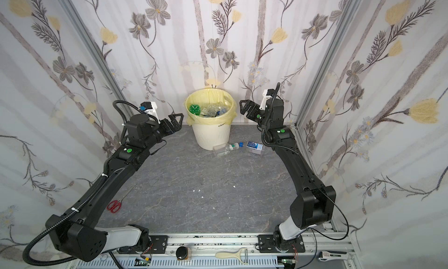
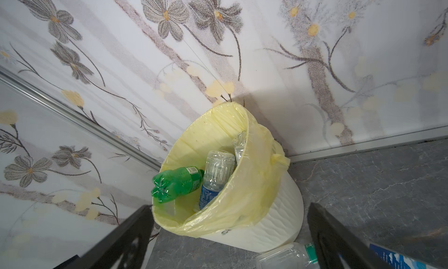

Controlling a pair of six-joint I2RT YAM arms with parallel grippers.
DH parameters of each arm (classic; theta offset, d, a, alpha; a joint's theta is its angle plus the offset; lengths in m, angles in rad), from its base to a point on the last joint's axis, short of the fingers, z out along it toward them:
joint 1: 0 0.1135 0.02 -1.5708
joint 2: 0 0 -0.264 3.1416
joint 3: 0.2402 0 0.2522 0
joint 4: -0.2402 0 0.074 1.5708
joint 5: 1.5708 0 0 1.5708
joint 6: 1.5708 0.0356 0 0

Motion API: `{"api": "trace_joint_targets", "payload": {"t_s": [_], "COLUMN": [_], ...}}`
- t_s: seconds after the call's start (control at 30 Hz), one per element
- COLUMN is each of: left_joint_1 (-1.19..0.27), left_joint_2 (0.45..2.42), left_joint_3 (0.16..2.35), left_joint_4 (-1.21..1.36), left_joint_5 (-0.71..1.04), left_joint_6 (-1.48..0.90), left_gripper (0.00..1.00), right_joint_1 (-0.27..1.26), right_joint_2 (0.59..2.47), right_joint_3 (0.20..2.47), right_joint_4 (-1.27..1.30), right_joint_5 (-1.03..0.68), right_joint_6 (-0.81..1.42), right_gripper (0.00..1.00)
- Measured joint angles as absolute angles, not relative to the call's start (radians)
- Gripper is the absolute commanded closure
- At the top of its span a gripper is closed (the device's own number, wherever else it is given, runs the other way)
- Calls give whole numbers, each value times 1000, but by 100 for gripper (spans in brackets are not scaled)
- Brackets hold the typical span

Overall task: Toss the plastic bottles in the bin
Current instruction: 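Lower both grippers from the bin toward the bottles on the floor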

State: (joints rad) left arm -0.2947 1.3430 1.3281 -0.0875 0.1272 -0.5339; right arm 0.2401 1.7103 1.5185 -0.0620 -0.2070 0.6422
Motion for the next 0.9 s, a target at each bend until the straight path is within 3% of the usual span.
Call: {"api": "trace_joint_targets", "payload": {"t_s": [0.57,0.9], "left_joint_1": [-303,-336], "left_joint_2": [1915,2013], "left_joint_3": [1947,1996], "left_joint_4": [-85,-58], "left_joint_5": [427,469], "left_joint_6": [-619,-654], "left_gripper": [0,0], "right_joint_1": [221,203], "right_joint_2": [1544,1526], "right_joint_3": [1285,1250], "right_joint_4": [-19,0], "right_joint_5": [-213,-215], "right_joint_6": [619,619], "right_gripper": [0,0]}}
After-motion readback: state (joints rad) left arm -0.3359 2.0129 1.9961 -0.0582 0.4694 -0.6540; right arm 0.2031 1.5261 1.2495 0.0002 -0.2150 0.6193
